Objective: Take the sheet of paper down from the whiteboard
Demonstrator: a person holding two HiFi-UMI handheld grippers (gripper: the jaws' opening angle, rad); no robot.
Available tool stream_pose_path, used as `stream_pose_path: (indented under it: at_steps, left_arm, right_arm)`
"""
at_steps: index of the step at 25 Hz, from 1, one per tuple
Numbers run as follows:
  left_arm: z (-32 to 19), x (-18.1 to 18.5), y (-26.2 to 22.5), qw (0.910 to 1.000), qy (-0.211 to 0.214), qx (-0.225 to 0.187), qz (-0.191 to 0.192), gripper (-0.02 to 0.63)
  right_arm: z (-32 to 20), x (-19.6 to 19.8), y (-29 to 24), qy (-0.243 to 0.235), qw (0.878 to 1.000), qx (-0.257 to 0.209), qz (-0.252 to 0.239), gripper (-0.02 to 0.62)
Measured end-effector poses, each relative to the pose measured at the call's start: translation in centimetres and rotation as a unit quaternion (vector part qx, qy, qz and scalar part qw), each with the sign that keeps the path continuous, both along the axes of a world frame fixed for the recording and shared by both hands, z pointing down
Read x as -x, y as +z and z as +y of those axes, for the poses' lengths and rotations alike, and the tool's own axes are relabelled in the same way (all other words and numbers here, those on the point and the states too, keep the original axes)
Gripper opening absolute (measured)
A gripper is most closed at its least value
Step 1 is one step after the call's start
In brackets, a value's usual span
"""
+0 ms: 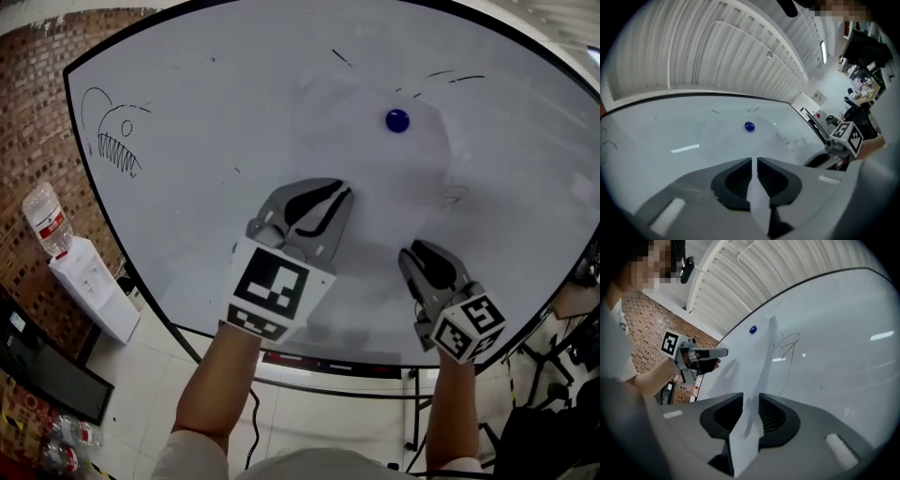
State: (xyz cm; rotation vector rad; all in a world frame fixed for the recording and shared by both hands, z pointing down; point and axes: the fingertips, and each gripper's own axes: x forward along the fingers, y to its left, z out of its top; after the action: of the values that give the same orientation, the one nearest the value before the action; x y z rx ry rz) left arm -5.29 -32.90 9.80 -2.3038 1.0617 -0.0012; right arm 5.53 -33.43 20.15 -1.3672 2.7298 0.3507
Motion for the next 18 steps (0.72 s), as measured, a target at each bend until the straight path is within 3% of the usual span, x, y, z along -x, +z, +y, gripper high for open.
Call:
stream_pose_path:
  at_steps: [4, 9, 13, 18]
  left_arm:
    - [-0.3, -0.6, -2.9, 0.998, -0.027, -0.041, -0.039, 0.05]
    - [-0.6, -2.6, -4.8, 0.9931, -0.051, -0.071, -0.079, 0.081]
    - [-0.4, -4.0, -6.6, 0.9885, -0.068, -0.099, -0.091, 0.121]
    - [-0.8, -5.8, -8.4, 0.9721, -0.127, -0.146, -0.132, 0.138]
  right_arm:
    - [-0.3, 0.2, -0.2, -0.01, 1.0, 0.008, -0.006, 0.1]
    - [-0.5, 0.1, -0.4, -0.015, 1.0, 0.011, -0.016, 0.022]
    - [-0.5, 0.1, -0.5, -0.02, 1.0, 0.01, -0.02, 0.008]
    - [-0.5, -0.2, -0.6, -0.024, 0.999, 0.007, -0.028, 0.008]
